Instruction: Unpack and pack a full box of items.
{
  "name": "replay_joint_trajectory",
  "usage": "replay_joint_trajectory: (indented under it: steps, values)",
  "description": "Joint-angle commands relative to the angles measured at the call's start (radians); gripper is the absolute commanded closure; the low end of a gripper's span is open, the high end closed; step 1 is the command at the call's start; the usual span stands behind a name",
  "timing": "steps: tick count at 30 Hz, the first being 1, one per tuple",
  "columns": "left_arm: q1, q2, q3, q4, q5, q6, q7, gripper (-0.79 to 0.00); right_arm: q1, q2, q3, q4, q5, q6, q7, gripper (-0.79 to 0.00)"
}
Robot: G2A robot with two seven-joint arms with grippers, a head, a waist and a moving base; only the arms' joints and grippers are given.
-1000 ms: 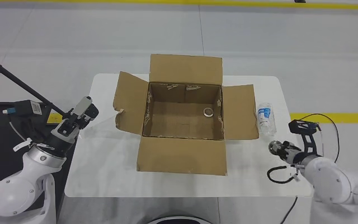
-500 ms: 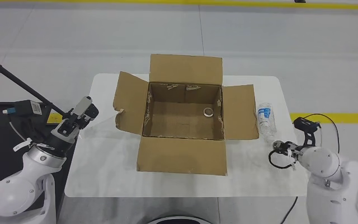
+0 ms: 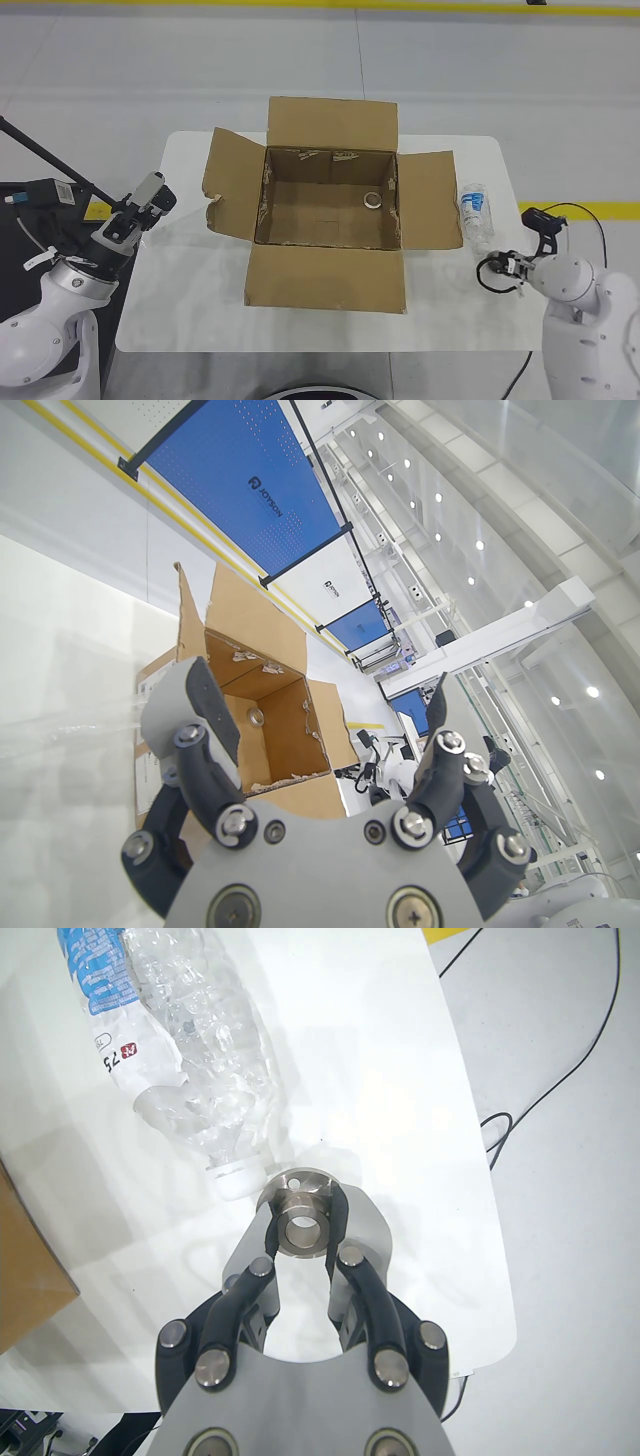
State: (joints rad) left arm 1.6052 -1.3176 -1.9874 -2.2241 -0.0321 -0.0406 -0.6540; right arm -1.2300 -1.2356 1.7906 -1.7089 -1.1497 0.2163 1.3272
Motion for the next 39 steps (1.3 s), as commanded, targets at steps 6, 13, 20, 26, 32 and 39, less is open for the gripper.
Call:
replay_joint_trajectory:
  steps: [6,13,20,26,32,39]
  values:
    - [0.0,0.0,0.0,0.0,0.0,0.0,0.0,-0.785,0.01,0.005,-0.011,0.021,0.006,0.0,-0.004,-0.256]
    - [0.0,0.0,0.0,0.0,0.0,0.0,0.0,-0.785,0.015,0.01,-0.018,0.02,0.012,0.004,-0.002,-0.376]
    - [0.0,0.0,0.0,0.0,0.0,0.0,0.0,-0.785,0.003,0.014,-0.016,-0.032,0.021,0.02,-0.028,-0.785]
    - [0.0,0.0,0.0,0.0,0.0,0.0,0.0,-0.785,-0.077,0.014,0.009,-0.219,0.041,0.049,-0.103,-0.785]
    - [0.005,0.012,0.003,-0.065,0.137,-0.031,-0.01,-0.785,-0.17,0.011,0.015,-0.401,0.09,0.008,-0.221,-0.785]
    - [-0.075,0.037,0.062,-0.126,0.377,0.027,-0.119,-0.785,-0.243,0.013,0.015,-0.511,0.142,-0.119,-0.358,-0.785]
